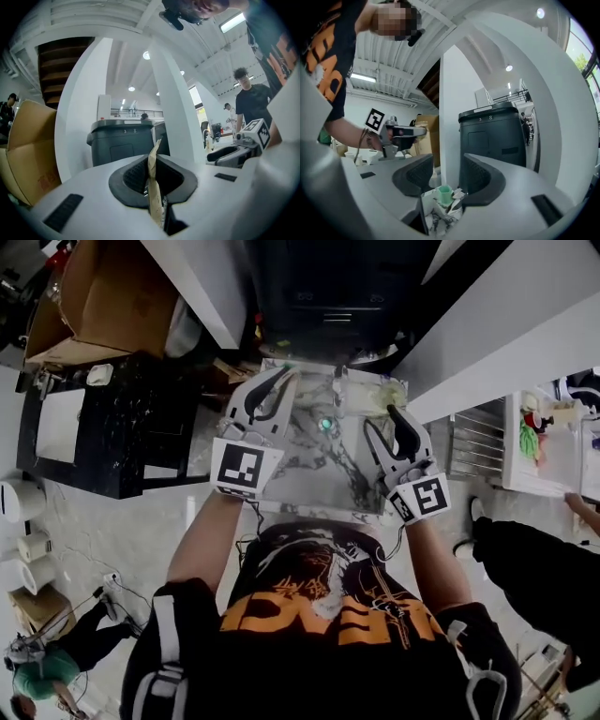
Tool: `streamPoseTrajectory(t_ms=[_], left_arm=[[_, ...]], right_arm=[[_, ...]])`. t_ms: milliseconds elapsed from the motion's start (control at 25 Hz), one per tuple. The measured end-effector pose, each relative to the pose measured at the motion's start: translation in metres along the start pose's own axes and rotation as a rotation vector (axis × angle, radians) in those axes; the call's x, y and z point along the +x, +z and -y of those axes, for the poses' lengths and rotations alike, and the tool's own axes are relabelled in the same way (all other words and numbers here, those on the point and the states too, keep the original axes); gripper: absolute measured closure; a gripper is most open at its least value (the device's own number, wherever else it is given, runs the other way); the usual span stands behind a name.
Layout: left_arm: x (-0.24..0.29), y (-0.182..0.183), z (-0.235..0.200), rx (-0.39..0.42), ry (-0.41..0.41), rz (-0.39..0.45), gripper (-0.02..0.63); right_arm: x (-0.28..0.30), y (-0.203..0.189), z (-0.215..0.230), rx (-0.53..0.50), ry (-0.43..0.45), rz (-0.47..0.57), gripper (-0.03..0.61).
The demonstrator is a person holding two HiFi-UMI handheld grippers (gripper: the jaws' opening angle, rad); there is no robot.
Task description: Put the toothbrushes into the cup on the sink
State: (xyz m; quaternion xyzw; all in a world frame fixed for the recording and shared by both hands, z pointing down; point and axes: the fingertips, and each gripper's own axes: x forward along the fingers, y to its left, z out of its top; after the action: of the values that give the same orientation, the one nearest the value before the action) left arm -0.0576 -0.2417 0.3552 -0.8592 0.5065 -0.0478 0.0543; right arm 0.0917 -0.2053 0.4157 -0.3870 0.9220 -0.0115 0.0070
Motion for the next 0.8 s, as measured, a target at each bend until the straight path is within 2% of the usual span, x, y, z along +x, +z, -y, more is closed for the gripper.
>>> streamPoseTrajectory(t_ms=[240, 320, 360, 400, 640, 800], left_arm=[[0.015, -0.029, -0.030, -0.008, 0.016, -0.016, 0.569], [0.021, -0.039, -0.036, -0.012, 0.016, -0.025, 0.569], [0.024, -0.043, -0.039, -0.012, 0.015, -0.030, 0.569], [0.026, -0.048, -0.042, -0.013, 0.014, -0.034, 0.569], [0.043, -0.078, -0.058, -0.039, 0.011, -0.049, 0.569], [0.062, -0.102, -0.064, -0.028, 0.001, -0.056, 0.569]], right_arm=[[0.001, 0.020, -0.050, 0.040, 0.046, 0.016, 0.397], [0.000, 0.025, -0.058, 0.037, 0.048, 0.018, 0.457], [0.001, 0.030, -0.061, 0.039, 0.041, 0.026, 0.531], [0.003, 0.034, -0.065, 0.041, 0.033, 0.032, 0.561], [0.007, 0.043, -0.083, 0.054, 0.036, 0.008, 0.565], [0.002, 0.046, -0.083, 0.050, -0.002, -0.012, 0.565]])
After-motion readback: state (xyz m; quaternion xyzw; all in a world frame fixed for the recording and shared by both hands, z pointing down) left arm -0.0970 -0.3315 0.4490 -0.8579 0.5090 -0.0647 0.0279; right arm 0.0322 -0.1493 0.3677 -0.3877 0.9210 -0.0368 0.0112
